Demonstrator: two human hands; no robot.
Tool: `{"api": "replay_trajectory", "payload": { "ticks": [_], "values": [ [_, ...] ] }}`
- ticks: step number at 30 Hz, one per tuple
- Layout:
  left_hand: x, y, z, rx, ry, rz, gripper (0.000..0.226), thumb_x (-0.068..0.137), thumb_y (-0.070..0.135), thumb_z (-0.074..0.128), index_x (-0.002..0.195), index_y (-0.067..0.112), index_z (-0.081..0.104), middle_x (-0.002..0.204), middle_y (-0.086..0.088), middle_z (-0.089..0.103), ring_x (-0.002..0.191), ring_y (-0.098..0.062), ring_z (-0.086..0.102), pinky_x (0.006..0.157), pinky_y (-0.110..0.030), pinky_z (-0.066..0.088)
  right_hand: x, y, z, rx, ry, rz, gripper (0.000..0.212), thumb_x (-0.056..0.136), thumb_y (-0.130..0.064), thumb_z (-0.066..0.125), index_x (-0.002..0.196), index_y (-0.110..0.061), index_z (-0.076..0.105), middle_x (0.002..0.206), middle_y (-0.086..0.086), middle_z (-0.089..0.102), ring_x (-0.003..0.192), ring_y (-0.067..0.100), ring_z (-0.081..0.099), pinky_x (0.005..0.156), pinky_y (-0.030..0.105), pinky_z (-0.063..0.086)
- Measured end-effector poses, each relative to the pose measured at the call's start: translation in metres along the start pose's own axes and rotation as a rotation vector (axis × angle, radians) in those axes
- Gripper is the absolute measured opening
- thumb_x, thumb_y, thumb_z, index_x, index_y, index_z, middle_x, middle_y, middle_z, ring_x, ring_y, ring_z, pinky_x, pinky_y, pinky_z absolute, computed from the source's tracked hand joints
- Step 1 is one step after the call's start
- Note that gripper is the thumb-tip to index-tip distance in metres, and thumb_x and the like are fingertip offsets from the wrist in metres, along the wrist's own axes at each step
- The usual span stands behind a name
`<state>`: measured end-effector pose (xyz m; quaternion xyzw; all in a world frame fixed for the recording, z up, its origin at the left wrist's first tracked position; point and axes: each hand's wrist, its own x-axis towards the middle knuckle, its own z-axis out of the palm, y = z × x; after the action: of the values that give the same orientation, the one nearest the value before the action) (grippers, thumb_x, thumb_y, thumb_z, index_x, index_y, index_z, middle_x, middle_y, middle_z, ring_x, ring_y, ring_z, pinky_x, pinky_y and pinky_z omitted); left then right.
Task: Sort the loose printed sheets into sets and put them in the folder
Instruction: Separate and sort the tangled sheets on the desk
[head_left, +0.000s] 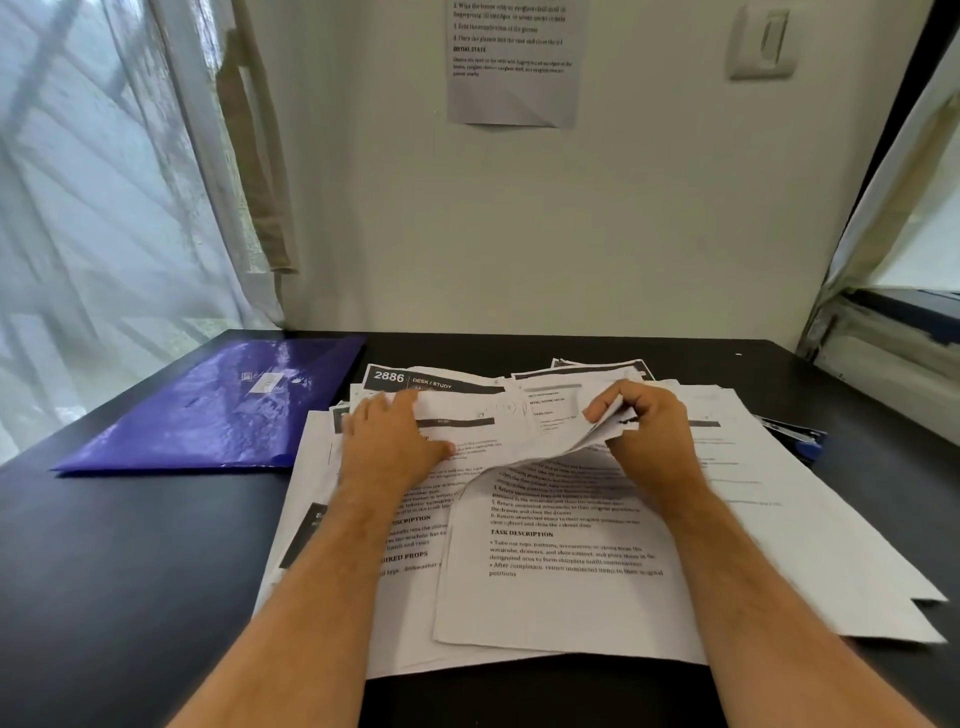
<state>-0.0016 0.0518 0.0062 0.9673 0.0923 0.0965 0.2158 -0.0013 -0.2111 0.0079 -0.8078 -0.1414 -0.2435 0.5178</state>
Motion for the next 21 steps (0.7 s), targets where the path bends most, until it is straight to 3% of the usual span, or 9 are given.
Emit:
{"api": "replay_trajectory", "payload": {
  "ticks": [2,4,7,12,15,17,19,21],
  "values": [
    [0.004,-0.005,0.003,0.048,-0.062,-0.113,0.104,0.076,0.066,0.072,0.156,0.026,0.019,0.163,-0.016,0.021,0.152,-0.036,0.013,0.122,-0.055,0.010,-0.002,-0.002,0.003,0.004,-0.045,0.003,0.027,0.080,0.010,0.073,0.077,-0.017,0.073,0.088,-0.002,0.074,0.090,0.014,0.071,0.074,0.034,0.062],
    [0.008,-0.007,0.005,0.017,-0.043,-0.155,0.114,0.071,0.073,0.072,0.157,0.025,0.013,0.163,-0.018,0.018,0.152,-0.037,0.010,0.123,-0.056,0.008,-0.004,-0.005,0.007,-0.023,-0.095,0.008,0.028,0.083,0.012,0.066,0.082,-0.016,0.073,0.090,-0.002,0.073,0.091,0.013,0.070,0.072,0.027,0.061],
    [0.010,-0.008,0.006,0.019,-0.040,-0.176,0.119,0.067,0.077,0.071,0.157,0.023,0.014,0.161,-0.018,0.025,0.150,-0.037,0.018,0.122,-0.056,0.012,-0.005,-0.010,0.012,-0.129,-0.138,-0.008,0.021,0.085,0.008,0.066,0.086,-0.012,0.072,0.089,-0.004,0.070,0.086,0.011,0.066,0.066,0.017,0.056],
    [0.008,-0.011,0.003,0.034,-0.042,-0.170,0.111,0.067,0.079,0.068,0.153,0.022,0.027,0.151,-0.013,0.044,0.142,-0.034,0.036,0.119,-0.055,0.022,-0.005,-0.010,0.014,-0.142,-0.162,-0.011,0.025,0.080,0.013,0.069,0.086,-0.012,0.073,0.092,-0.005,0.070,0.089,0.013,0.065,0.068,0.019,0.058],
    [0.004,-0.009,-0.003,0.029,0.015,-0.147,0.097,0.074,0.070,0.072,0.151,0.025,0.033,0.151,-0.009,0.045,0.141,-0.032,0.038,0.120,-0.055,0.017,-0.005,-0.010,0.015,-0.155,-0.175,-0.022,0.025,0.079,0.011,0.071,0.086,-0.013,0.073,0.091,-0.006,0.070,0.089,0.013,0.065,0.068,0.018,0.058],
    [0.001,-0.005,-0.008,-0.041,0.098,-0.076,0.079,0.081,0.057,0.073,0.147,0.027,0.040,0.142,-0.007,0.055,0.132,-0.030,0.049,0.116,-0.053,0.030,-0.005,-0.010,0.016,-0.171,-0.182,-0.029,0.024,0.081,0.007,0.072,0.090,-0.016,0.072,0.092,-0.007,0.070,0.090,0.012,0.066,0.070,0.016,0.057],
    [-0.004,0.000,-0.018,-0.212,0.141,0.057,0.055,0.085,0.047,0.073,0.133,0.028,0.055,0.124,0.000,0.066,0.111,-0.022,0.062,0.097,-0.045,0.052,-0.005,-0.010,0.019,-0.185,-0.173,-0.031,0.031,0.084,0.002,0.072,0.103,-0.022,0.068,0.094,-0.011,0.068,0.091,0.010,0.067,0.073,0.017,0.059],
    [-0.012,0.007,-0.027,-0.420,0.096,0.207,0.029,0.085,0.040,0.075,0.111,0.030,0.068,0.106,0.009,0.069,0.092,-0.010,0.066,0.075,-0.028,0.057,-0.005,-0.011,0.022,-0.193,-0.176,-0.031,0.048,0.086,0.000,0.071,0.123,-0.029,0.060,0.094,-0.014,0.068,0.089,0.008,0.067,0.077,0.019,0.059]
  ]
}}
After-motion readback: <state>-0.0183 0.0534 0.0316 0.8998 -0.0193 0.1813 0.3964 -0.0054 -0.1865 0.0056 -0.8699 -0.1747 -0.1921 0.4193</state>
